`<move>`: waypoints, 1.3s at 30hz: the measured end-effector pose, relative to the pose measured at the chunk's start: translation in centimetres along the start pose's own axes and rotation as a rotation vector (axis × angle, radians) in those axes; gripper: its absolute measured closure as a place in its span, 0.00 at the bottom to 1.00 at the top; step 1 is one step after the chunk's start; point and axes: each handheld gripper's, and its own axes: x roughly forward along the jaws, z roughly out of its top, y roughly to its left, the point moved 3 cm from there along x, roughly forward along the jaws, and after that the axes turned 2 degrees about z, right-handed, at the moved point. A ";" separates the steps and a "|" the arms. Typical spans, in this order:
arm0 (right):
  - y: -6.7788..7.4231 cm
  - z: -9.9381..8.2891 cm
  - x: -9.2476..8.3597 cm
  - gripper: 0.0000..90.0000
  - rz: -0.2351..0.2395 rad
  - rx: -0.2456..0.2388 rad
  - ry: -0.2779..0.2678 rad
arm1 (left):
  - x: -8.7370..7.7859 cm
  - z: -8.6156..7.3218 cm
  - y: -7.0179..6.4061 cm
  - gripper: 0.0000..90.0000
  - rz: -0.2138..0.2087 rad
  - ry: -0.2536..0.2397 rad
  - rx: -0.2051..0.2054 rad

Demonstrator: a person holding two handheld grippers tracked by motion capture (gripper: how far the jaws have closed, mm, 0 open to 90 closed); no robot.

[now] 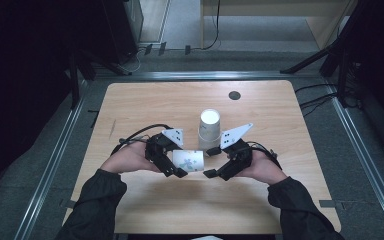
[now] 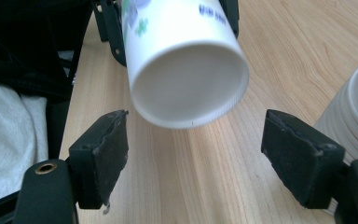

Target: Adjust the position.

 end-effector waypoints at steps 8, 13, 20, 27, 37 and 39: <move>0.1 0.1 0.6 0.26 0.011 -0.011 0.011 | 1.2 0.3 -0.2 0.26 -0.001 0.077 -0.017; 0.3 0.2 1.4 0.26 0.020 -0.019 0.030 | 1.8 0.7 -0.6 0.26 -0.011 0.105 -0.004; 0.8 0.3 2.5 0.33 0.051 -0.051 0.056 | 2.2 0.9 -1.0 0.26 -0.032 0.120 0.016; 1.0 0.3 2.9 0.37 0.075 -0.061 0.075 | 2.5 1.0 -1.2 0.26 -0.036 0.137 0.028; 0.8 0.3 2.2 0.38 0.058 -0.065 0.062 | 1.8 0.8 -0.9 0.11 -0.025 0.061 0.010; 0.7 0.4 1.8 0.38 0.048 -0.061 0.055 | 1.5 0.7 -0.8 0.11 -0.026 0.039 -0.002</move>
